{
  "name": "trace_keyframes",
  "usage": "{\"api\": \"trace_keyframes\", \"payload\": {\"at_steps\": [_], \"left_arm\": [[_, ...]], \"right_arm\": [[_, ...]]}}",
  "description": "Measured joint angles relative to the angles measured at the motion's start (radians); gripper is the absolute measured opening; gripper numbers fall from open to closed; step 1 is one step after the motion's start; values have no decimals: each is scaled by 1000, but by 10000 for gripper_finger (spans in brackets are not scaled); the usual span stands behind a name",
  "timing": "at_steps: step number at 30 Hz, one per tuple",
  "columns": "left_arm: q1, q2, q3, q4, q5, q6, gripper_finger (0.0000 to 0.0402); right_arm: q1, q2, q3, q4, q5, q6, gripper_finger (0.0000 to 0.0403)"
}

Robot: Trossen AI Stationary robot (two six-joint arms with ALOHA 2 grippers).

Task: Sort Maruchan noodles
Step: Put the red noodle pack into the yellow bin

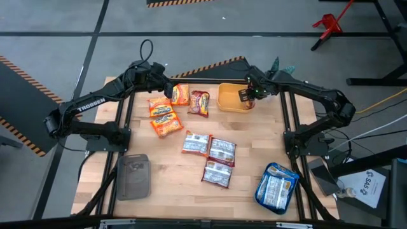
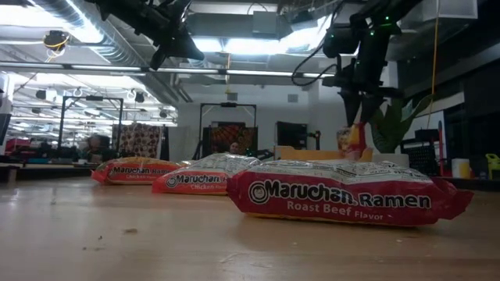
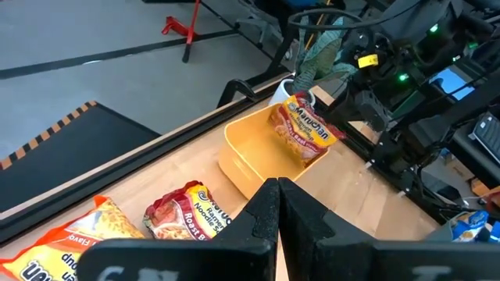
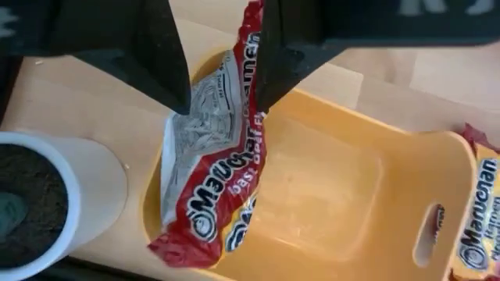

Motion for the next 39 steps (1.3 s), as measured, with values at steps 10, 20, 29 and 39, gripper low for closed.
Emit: {"api": "trace_keyframes", "payload": {"at_steps": [10,20,29,39], "left_arm": [[0,0,0,-19,0,22,0],[-1,75,1,-22,102,24,0],[0,162,1,-10,103,51,0],[0,230,1,-6,121,54,0]], "right_arm": [[2,0,55,83,-17,-3,127],[71,147,54,177,-57,2,127],[73,274,55,334,-109,24,127],[72,383,54,379,-125,24,127]]}}
